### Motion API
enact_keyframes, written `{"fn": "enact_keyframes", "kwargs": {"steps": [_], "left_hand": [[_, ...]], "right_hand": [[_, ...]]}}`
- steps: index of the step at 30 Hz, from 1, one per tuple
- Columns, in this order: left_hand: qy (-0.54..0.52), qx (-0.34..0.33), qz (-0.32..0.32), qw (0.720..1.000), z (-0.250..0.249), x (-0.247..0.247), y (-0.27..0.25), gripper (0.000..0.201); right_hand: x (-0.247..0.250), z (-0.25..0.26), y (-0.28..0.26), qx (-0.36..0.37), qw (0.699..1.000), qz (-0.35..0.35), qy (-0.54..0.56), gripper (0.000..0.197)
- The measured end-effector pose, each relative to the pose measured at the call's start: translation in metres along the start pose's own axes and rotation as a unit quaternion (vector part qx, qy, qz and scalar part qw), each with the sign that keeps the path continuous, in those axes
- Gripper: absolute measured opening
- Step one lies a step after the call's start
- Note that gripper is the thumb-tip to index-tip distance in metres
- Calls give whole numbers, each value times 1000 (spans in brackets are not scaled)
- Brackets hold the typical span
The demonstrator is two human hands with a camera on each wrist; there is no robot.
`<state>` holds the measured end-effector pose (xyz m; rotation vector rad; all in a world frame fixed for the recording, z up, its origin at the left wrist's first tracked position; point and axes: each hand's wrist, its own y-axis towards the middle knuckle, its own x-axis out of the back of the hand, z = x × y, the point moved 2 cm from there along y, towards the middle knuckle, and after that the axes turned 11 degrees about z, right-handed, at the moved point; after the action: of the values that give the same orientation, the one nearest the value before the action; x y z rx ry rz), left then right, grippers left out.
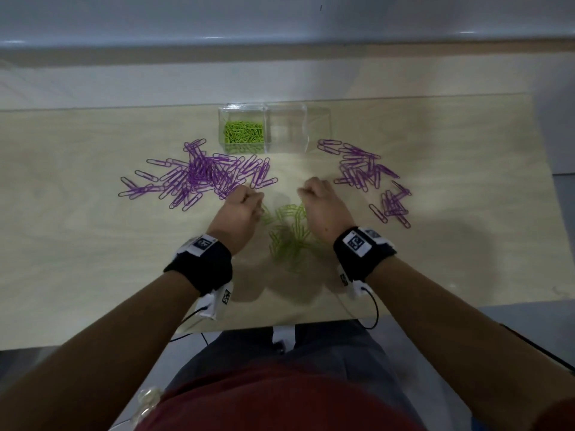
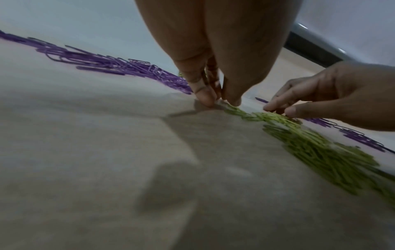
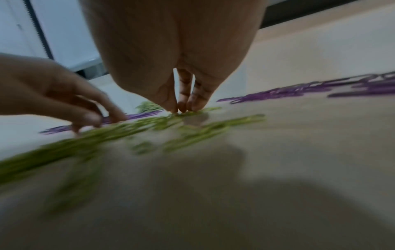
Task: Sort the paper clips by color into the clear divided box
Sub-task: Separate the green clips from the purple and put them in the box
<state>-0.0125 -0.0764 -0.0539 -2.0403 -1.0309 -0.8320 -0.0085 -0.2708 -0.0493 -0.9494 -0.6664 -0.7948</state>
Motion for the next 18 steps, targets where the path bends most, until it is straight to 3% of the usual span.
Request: {"fn": "enact_keyframes", "kwargs": {"steps": [3,5,7,10,12,15,18], "left_hand": [[-16,-18,35,999,-7,-8,-1,38],[12,-44,67,997,-7,-10,-2,52],[36,-47,105,993,-8,-6,-6,70],[90,-16,157,983,-14,-3,-15,116],[162,-13,168,972,-22,-7,-18,135],[182,-6,179,967,-34,-21,-19,133],[129,10,165,978,-43,-24,-17,115]], "right_hand": [[-18,15,-24,60,995,25,72,21],[-22,9,-39,75,995,16,62,34],[-18,-7,-53,31,998,-17,45,51],[-14,-34,-76,-80,997,-1,-9,109],[-15,-42,-80,-109,993,27,-31,133],[-17,-36,-66,-90,995,20,-38,139],[-17,-18,-46,-40,999,34,-6,119]]}}
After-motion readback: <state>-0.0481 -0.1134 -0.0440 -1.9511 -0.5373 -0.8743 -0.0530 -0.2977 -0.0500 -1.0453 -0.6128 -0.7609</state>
